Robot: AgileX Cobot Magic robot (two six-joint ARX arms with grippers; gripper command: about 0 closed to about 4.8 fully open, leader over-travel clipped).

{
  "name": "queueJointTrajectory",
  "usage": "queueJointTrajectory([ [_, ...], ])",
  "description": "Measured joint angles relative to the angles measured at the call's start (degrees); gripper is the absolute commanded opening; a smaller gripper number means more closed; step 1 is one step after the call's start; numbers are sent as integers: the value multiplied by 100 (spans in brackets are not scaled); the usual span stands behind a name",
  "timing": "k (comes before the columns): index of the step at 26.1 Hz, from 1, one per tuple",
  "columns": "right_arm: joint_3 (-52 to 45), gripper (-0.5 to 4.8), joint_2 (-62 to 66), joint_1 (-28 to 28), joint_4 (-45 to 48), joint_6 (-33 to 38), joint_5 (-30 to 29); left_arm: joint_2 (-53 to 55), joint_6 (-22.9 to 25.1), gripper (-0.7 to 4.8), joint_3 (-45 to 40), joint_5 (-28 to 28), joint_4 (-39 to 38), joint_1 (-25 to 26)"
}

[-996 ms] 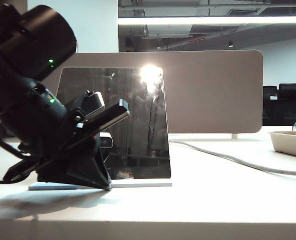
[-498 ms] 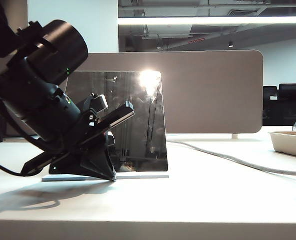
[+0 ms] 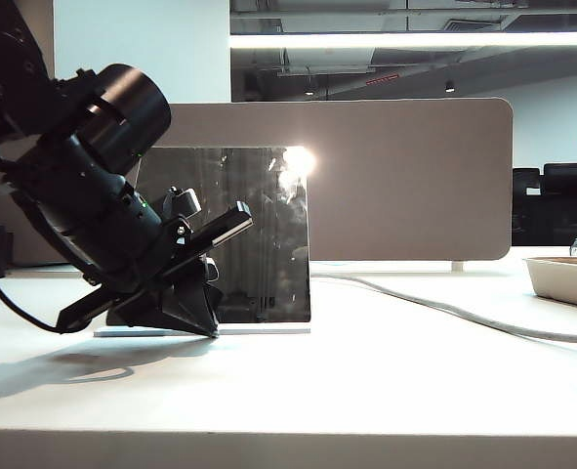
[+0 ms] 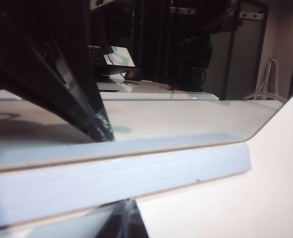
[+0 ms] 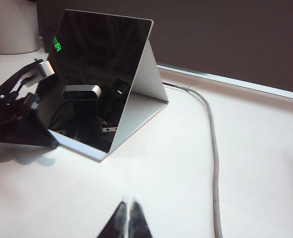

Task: Push the base of the mirror on the table to move it forward for a short distance.

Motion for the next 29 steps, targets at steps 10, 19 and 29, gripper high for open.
queueJointTrajectory([
  [10,0,22,0,0,0,0,0,546,157,-2,625,13,55,109],
  [19,0,22,0,0,0,0,0,822,236,-2,975,15,35,201],
  [29,0,22,0,0,0,0,0,852,264,-2,981,0,101,612],
])
